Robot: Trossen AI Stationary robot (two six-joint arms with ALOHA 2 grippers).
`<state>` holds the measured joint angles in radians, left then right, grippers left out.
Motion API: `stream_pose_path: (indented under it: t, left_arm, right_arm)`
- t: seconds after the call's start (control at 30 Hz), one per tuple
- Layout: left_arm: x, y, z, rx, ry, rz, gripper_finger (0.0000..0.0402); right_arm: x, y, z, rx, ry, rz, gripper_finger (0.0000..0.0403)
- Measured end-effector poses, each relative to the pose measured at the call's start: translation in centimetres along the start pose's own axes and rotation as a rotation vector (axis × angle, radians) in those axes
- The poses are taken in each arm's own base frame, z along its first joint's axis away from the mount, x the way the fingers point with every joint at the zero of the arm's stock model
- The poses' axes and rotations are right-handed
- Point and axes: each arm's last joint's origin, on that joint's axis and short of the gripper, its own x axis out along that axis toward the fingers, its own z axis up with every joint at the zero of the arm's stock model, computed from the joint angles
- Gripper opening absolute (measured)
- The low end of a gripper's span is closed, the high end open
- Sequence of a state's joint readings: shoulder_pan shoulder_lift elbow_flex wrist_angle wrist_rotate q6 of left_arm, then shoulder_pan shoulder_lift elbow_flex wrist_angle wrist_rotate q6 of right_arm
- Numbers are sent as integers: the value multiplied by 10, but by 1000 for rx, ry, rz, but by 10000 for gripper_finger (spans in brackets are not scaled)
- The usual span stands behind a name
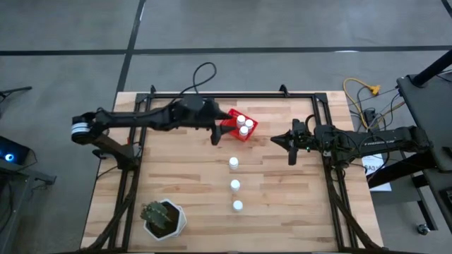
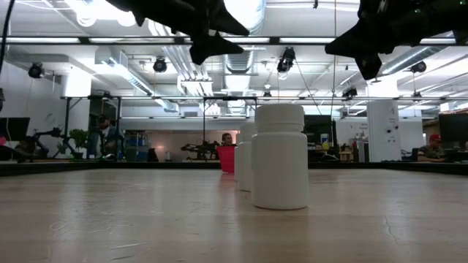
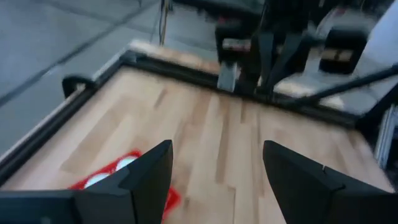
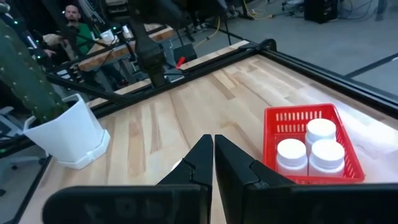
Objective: Pick and place pill bottles into a basket
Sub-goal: Put the white pill bottle into the red bin
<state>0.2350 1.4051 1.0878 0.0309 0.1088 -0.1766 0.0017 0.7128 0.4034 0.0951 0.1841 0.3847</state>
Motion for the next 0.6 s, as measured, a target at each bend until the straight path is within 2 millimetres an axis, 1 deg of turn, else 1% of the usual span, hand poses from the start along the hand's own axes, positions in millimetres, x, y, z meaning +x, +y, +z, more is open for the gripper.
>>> stream_pose_path:
  t: [0.2,0.47,0.6]
  left_arm:
    - [-12,-1,-5,2,-18,5,232]
    - [-12,-1,-6,2,-18,2,232]
    - [-12,-2,-6,-24,-16,-1,232]
  right_arm:
    - [1,0,0,1,-5,0,9]
    - [2,2,4,22,-48,16,9]
    - [2,2,6,30,-74,-8,9]
